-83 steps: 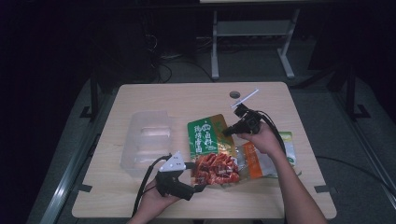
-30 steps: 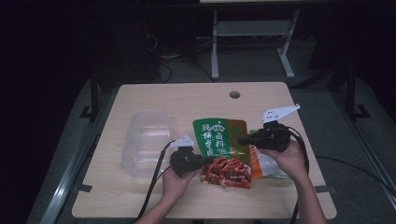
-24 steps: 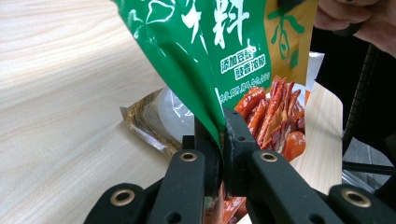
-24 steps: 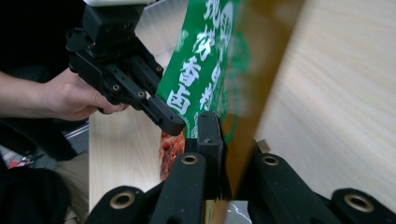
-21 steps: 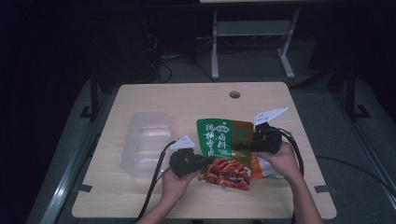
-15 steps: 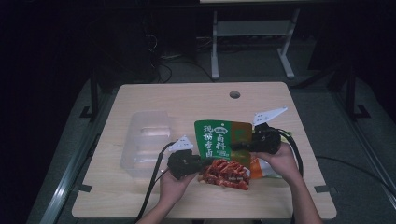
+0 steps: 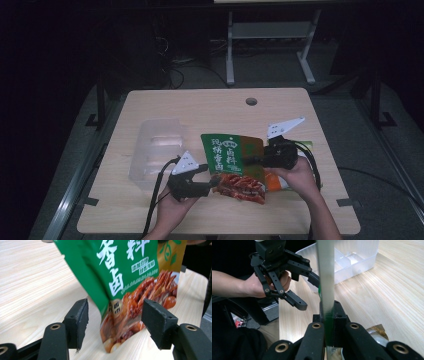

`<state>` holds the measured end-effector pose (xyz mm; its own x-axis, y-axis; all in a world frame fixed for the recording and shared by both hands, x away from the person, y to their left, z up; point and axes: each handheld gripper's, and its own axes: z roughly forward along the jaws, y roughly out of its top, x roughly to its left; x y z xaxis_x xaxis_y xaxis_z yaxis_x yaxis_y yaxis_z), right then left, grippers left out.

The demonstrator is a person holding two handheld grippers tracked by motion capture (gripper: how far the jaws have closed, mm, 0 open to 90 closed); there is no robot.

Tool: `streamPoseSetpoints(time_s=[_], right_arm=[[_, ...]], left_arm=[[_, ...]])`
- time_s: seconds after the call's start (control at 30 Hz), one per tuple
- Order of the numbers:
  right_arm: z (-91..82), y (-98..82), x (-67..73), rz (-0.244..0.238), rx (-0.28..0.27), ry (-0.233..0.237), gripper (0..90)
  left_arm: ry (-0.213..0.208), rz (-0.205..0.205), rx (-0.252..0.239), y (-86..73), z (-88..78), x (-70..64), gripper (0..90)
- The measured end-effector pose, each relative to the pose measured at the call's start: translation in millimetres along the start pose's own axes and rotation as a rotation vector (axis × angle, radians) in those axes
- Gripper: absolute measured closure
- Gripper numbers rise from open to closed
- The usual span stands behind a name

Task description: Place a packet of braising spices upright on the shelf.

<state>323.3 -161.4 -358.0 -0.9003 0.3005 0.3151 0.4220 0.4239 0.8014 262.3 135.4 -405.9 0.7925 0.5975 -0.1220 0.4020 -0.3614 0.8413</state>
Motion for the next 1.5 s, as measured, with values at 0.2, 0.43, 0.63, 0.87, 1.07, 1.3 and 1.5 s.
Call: streamPoseSetpoints(time_s=[0.2, 0.43, 0.63, 0.87, 1.07, 1.3, 1.5], right_arm=[[2.0, 5.1, 7.9, -0.017, -0.004, -0.015, 89.6], [1.8, 12.5, 11.0, -0.016, -0.029, -0.042, 89.6], [5.7, 26.9, 14.1, -0.027, -0.018, -0.078, 89.6], [7.6, 41.1, 14.3, -0.02, -0.026, -0.087, 89.6], [8.3, 57.7, 13.5, -0.031, -0.024, -0.122, 89.7], [8.0, 76.5, 3.1, -0.029, -0.003, -0.144, 89.7], [6.6, 84.9, 0.6, -0.035, 0.011, -0.158, 89.7]], left_arm=[[0.004, 0.013, 0.015, -11.9, -9.7, -1.8, 35.4], [-0.012, 0.013, 0.035, -22.0, -11.3, 1.2, 33.5], [-0.029, 0.003, 0.022, -24.5, -15.4, 4.4, 31.0], [-0.018, 0.056, 0.044, -26.3, -14.6, 7.8, 30.4], [-0.035, 0.056, 0.042, -26.5, -13.7, 7.3, 29.6], [-0.061, 0.058, 0.051, -26.8, -10.3, 2.7, 28.4], [-0.069, 0.049, 0.042, -26.6, -8.9, 2.2, 27.9]])
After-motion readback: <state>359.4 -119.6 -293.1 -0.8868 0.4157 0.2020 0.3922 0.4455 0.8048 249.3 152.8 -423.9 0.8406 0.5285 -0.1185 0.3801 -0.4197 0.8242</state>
